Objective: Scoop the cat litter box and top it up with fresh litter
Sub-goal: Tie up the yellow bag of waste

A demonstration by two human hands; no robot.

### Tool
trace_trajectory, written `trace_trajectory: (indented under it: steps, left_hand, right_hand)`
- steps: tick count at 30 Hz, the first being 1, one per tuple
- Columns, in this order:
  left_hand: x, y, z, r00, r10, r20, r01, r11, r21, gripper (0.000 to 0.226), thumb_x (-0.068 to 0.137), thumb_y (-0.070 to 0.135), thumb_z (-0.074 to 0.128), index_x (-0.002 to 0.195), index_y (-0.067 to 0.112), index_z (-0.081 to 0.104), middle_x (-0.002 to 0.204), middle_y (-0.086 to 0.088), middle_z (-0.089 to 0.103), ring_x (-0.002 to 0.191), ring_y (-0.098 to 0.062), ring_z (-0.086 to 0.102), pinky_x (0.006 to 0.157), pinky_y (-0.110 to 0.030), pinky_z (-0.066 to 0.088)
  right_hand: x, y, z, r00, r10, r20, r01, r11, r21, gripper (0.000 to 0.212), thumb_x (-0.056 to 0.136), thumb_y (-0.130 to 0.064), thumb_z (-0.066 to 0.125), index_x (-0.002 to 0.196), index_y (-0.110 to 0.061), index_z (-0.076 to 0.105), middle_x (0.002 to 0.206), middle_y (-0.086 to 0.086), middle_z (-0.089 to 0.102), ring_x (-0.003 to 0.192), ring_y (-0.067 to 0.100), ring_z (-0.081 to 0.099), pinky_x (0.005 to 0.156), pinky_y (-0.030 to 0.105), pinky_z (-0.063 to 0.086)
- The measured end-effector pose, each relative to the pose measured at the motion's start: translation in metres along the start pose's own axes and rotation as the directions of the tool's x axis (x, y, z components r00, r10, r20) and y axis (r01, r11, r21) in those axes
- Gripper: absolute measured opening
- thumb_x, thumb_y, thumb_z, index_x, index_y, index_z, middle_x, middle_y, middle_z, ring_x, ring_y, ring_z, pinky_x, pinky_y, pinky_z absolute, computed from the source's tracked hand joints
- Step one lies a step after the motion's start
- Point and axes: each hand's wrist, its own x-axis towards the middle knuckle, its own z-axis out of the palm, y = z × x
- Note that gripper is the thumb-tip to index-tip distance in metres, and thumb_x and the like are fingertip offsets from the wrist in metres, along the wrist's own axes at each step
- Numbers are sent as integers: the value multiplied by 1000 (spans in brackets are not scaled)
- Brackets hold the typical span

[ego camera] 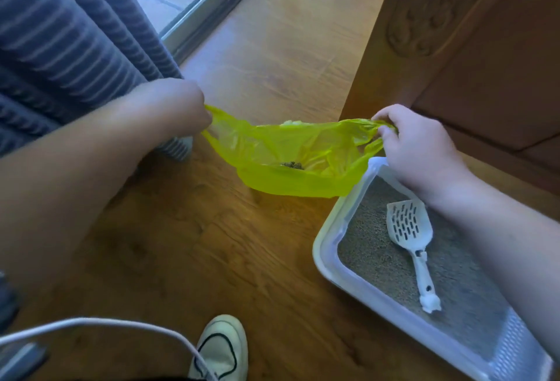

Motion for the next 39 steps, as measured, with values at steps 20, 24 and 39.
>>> trace_trajectory:
  steps: [20,24,39]
  left_hand:
    - [-17,39,-3,901,426,-86,44,-285,-958,18,98,-2,47,103,11,57,97,-11,72,98,-27,71,84,-38,57]
    - [-32,65,2,790,606,-93,40,-202,-978,17,95,-8,50,106,2,59,93,-15,65,89,-29,66,77,-35,58]
    - [-53,97,6,750,662,-12,-272,292,-917,14,87,24,51,98,21,60,87,-3,57,83,-16,52,78,-46,48]
  right_hand:
    - [-26,-86,-11,864,-245,440,16,887,462,24,93,1,59,96,-19,71,77,6,76,72,14,75,76,24,59]
    - [-27,-94,-6,855,-348,384,87,827,555,23,92,3,60,97,-16,72,83,7,76,77,15,74,79,29,60]
    - [-16,-35,46,980,-88,181,-17,860,510,14,104,-24,43,96,-27,54,83,-11,56,79,8,49,77,33,41]
